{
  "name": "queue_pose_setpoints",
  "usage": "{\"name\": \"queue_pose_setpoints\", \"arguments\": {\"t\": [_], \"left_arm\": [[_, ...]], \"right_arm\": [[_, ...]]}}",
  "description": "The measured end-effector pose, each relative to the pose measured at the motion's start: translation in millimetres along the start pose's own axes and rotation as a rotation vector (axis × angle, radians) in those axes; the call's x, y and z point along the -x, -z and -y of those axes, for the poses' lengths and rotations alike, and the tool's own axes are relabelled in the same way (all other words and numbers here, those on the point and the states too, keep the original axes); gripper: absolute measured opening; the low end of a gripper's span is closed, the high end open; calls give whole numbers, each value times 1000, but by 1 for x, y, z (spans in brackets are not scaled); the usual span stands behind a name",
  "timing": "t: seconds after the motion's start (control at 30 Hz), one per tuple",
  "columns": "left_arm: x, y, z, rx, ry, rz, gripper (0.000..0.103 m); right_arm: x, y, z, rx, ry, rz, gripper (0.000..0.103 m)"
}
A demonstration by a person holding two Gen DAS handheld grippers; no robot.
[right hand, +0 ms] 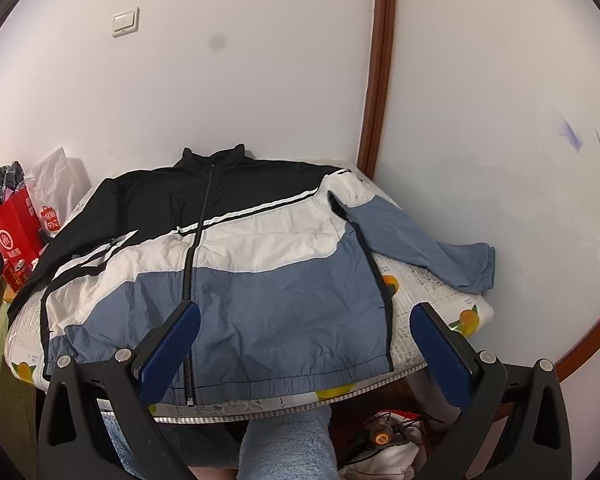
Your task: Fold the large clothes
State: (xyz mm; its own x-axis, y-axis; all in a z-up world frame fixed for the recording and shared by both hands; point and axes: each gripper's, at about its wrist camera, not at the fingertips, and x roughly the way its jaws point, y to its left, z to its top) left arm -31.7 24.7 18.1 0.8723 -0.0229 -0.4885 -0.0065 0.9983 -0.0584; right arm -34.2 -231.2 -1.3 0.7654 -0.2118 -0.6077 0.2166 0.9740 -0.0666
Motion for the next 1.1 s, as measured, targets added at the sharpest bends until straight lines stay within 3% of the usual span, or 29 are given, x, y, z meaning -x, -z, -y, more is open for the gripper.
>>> {"name": "queue_pose_setpoints", "arguments": {"t": [0.33,0.8,1.1], "left_arm": [[-6,-2,-4,7,12,-28,103],[-23,-6,-20,5,-5,-52,103],[-51,-10,-35,42,-4,-86,103]], "right_arm": [[-5,0,-3,7,-42,-14,103],[-18,-12,-5,-8,-28,-21,103],[-34,-22,-8,-18,-40,-45,103]]}}
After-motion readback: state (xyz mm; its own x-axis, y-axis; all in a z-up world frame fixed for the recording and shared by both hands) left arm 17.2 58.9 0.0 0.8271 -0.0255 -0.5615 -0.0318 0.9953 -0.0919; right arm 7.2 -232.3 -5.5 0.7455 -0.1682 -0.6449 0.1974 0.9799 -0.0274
